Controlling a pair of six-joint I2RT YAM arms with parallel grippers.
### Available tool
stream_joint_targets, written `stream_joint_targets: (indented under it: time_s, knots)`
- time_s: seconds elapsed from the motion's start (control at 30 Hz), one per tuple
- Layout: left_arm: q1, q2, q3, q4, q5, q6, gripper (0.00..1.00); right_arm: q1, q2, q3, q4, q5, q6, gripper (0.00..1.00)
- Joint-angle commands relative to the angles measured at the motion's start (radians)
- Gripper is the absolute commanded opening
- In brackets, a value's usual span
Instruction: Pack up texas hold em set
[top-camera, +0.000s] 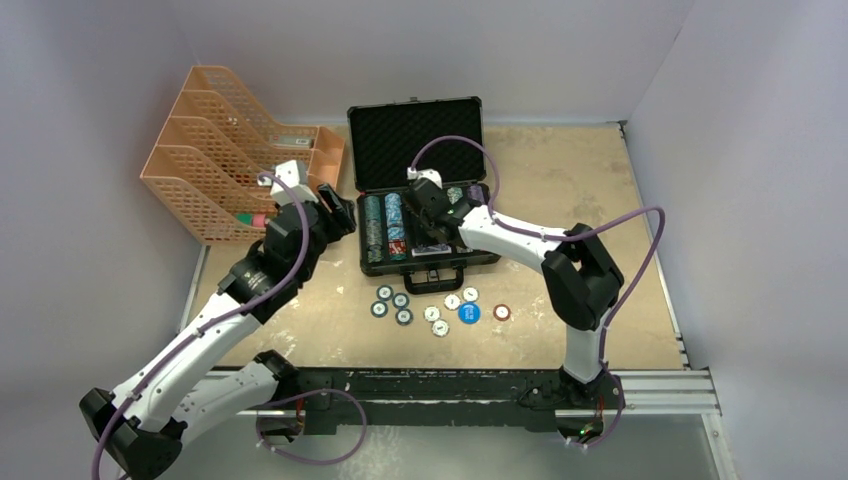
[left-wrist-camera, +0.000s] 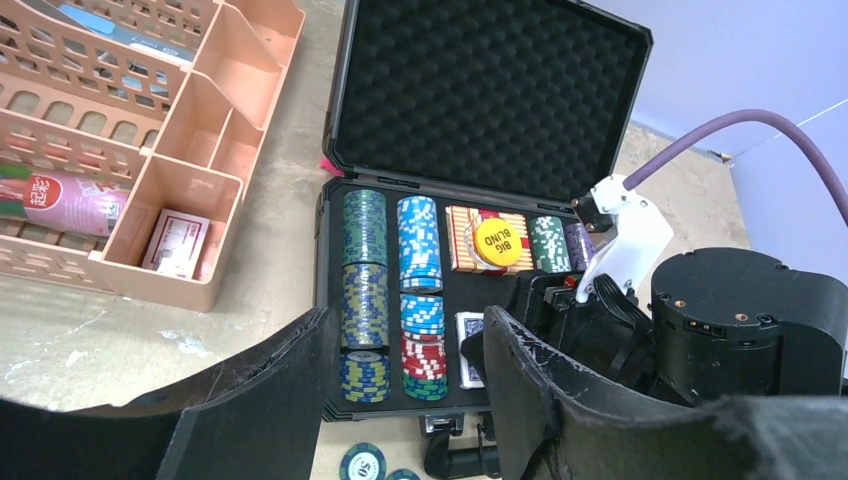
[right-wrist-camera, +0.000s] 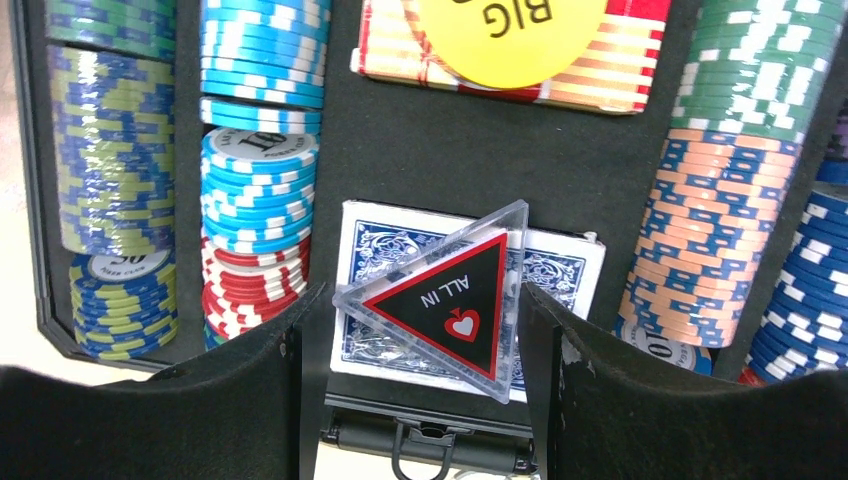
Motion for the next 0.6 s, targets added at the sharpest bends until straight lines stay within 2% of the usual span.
stream_joint_targets:
  time_s: [0.0,0.23,0.43,0.57]
  knots:
    - [0.006,0.011,0.017,0.014,-0.009,0.000,0.55,-0.001,0.030,-0.014,-0.139,0.069,0.074,0.57]
    - [0.009,0.037,0.018,0.009,-0.014,0.000,0.55,-0.001,0.013,-0.041,-0.111,0.063,0.063,0.63]
    - [0.011,0.045,0.025,0.009,-0.032,0.012,0.56,-0.001,-0.075,-0.058,-0.063,-0.017,0.019,0.79]
    - [0.014,0.026,0.052,-0.040,-0.143,0.042,0.56,-0.001,-0.144,-0.052,-0.039,-0.044,0.020,0.85]
